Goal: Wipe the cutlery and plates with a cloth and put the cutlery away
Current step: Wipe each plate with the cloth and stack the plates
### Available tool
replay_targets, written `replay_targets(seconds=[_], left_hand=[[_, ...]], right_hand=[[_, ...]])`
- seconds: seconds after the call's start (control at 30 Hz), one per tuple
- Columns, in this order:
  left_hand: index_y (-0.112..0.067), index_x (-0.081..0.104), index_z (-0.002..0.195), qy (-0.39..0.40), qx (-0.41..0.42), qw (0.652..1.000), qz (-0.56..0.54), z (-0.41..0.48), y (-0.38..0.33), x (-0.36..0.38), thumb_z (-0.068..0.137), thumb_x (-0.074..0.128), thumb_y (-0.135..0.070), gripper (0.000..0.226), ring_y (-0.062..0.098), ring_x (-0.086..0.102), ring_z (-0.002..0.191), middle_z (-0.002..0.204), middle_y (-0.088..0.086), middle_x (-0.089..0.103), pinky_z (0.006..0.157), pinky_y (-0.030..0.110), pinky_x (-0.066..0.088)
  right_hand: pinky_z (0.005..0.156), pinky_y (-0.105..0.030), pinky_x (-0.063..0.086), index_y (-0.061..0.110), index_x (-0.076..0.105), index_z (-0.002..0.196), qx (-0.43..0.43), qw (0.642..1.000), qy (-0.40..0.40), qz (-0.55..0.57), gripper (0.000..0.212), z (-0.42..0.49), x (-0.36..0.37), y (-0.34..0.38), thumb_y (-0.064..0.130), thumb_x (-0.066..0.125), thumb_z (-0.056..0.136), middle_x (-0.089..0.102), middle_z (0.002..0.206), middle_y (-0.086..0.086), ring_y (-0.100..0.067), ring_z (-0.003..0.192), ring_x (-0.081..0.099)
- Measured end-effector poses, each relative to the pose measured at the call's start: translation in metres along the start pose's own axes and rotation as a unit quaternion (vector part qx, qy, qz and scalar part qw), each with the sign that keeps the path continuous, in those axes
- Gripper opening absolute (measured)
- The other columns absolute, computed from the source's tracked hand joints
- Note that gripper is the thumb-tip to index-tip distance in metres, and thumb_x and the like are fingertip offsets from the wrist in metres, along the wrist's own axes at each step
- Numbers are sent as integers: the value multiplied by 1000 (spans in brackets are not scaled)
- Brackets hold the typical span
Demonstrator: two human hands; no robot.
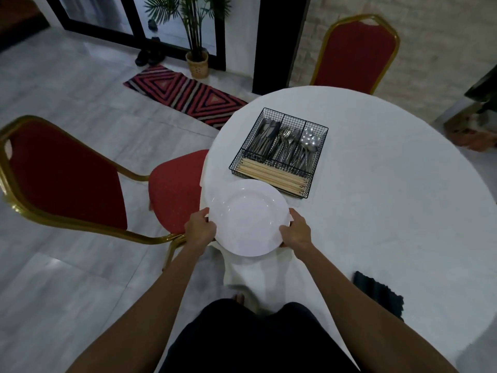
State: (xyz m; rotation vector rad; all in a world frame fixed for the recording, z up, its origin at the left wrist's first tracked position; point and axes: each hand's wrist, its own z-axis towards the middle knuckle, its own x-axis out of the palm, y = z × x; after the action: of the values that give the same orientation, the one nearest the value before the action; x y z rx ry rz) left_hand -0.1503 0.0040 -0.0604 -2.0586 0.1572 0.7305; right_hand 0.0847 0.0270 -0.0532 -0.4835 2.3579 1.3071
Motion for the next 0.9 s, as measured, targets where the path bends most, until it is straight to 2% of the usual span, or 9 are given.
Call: replay_targets(seconds=[0.07,0.23,0.3,0.37,0.4,0.5,0.6,0.7,0.9], left_hand=[[-9,64,132,5,-4,1000,0,0,1,0,88,48,5,49,23,62,87,103,7,71,75,29,51],[-5,67,119,9,-18,1000,6,-4,-8,2,91,52,0,33,25,60,92,101,4,67,79,32,50],[-4,65,112,15,-25,1000,11,-5,-12,6,91,55,-6,23,28,62,99,103,5,66,81,33,50],[-2,62,113,11,-22,999,22,-7,-16,9,88,58,-11,26,32,61,107,112,12,65,86,37,52],[-2,60,116,3,-17,999,47,-8,-18,11,88,59,-14,31,34,58,113,120,15,63,92,40,51],[-3,50,137,-23,28,990,133,-22,-29,23,91,58,-19,50,37,37,137,145,18,45,113,46,33],[-4,49,143,10,125,981,145,-45,-49,46,96,57,-23,52,33,34,142,150,17,45,118,40,22],[-4,58,135,80,209,964,146,-72,-74,76,97,59,-21,42,31,45,135,142,16,56,116,35,25],[-6,53,142,169,327,906,211,-119,-155,118,96,53,-13,46,31,45,137,145,15,54,114,37,36]], right_hand=[[77,-44,63,29,48,147,5,1000,3,-1,64,-1,0,-1,8,53,87,62,129,-10,-34,119,57],[53,-28,57,23,41,152,22,999,20,-14,61,2,-2,-1,15,55,94,54,141,-8,-32,120,55],[76,-39,62,19,40,153,12,999,20,-30,60,2,-7,1,21,55,95,55,143,-10,-32,122,56],[106,-42,49,14,35,155,3,999,17,-48,60,1,-11,2,22,53,99,53,148,-12,-31,131,52],[112,-40,42,12,33,156,2,998,17,-60,60,0,-14,3,21,52,100,49,151,-12,-30,136,48],[117,-38,35,9,34,156,-23,995,22,-97,59,-7,-25,1,15,51,100,43,157,-12,-29,143,42],[118,-36,31,9,34,155,-62,987,31,-145,58,-16,-44,-8,12,50,99,41,158,-11,-29,144,40],[119,-33,27,9,31,157,-86,979,24,-184,60,-23,-74,-17,13,48,100,35,162,-10,-27,148,34],[118,-41,31,8,32,156,-128,962,-43,-239,58,-43,-158,-23,16,48,101,35,161,-11,-30,148,31]])
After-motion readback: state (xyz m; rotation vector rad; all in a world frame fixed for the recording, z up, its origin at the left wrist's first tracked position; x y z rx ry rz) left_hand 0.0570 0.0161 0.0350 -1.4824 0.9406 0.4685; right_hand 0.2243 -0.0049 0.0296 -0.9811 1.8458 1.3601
